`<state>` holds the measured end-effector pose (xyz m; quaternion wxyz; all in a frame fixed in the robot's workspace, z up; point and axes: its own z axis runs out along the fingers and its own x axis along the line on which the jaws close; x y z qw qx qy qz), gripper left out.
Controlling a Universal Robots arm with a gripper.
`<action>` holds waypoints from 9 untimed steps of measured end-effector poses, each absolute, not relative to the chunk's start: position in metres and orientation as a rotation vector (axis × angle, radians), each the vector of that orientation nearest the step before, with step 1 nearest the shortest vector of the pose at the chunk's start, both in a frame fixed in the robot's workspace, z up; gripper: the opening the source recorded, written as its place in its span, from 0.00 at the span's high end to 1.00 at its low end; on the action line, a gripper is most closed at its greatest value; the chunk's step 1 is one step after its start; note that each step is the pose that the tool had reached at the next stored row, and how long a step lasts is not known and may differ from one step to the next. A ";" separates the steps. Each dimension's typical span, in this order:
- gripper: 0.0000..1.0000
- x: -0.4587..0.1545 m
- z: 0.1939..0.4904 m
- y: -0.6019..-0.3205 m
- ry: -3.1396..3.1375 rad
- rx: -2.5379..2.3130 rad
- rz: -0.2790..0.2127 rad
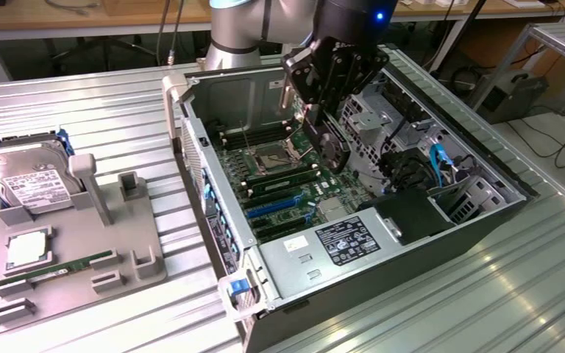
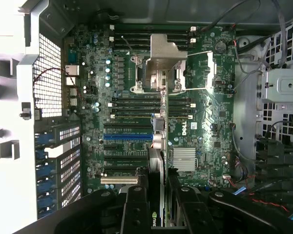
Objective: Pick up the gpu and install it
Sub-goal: 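Insert the gpu into the slot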
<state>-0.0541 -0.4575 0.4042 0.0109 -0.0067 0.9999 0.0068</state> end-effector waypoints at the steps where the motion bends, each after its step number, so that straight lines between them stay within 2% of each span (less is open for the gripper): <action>1: 0.74 -0.054 0.404 -0.458 3.119 -0.075 0.022; 9: 0.74 -0.054 0.403 -0.458 3.093 -0.411 0.025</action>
